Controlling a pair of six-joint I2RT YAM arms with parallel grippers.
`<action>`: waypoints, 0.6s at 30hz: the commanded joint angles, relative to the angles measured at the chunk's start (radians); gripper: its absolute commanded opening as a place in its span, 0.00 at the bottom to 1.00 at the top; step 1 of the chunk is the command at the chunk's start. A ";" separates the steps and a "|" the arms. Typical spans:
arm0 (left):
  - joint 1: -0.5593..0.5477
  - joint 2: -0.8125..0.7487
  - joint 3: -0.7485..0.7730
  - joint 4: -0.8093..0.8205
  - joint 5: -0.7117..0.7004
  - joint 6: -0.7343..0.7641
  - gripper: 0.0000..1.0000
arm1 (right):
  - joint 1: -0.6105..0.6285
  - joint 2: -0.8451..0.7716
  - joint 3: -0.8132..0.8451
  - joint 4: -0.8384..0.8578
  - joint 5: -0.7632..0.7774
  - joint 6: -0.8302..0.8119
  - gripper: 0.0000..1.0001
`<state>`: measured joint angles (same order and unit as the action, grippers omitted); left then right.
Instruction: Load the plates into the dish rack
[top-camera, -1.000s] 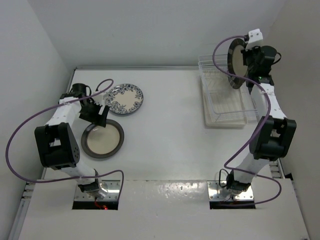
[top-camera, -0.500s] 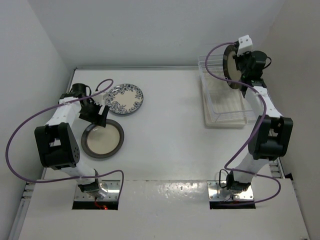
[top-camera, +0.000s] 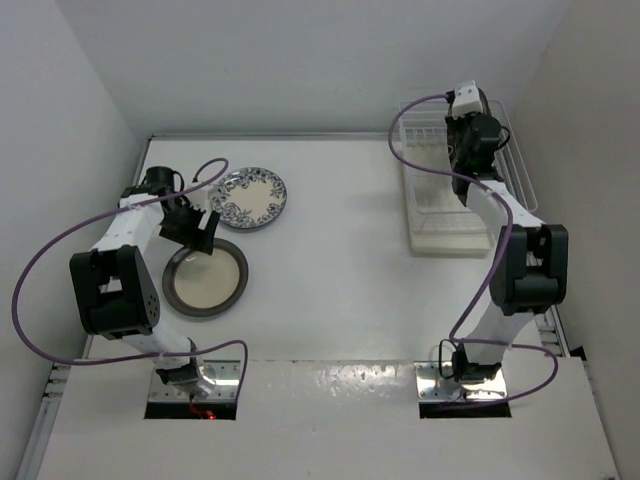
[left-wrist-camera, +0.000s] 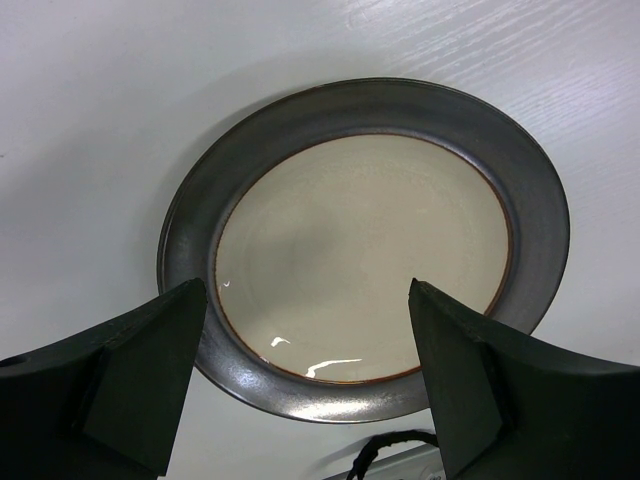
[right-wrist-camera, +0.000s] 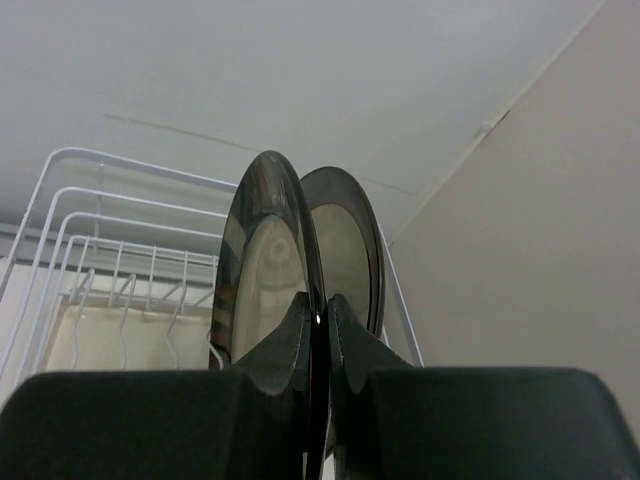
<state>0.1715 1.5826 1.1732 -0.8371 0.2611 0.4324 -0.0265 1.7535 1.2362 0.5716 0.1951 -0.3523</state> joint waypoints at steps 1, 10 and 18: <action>-0.009 -0.003 0.026 -0.005 0.001 -0.012 0.87 | 0.019 -0.014 0.005 0.237 0.128 -0.077 0.00; -0.009 0.007 0.026 -0.005 0.001 -0.012 0.87 | 0.088 0.015 0.037 0.369 0.251 -0.149 0.00; -0.009 0.007 0.008 -0.005 0.001 -0.003 0.87 | 0.083 0.063 0.071 0.287 0.248 -0.079 0.00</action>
<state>0.1715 1.5867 1.1732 -0.8371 0.2611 0.4328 0.0650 1.8355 1.2205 0.6876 0.4057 -0.4404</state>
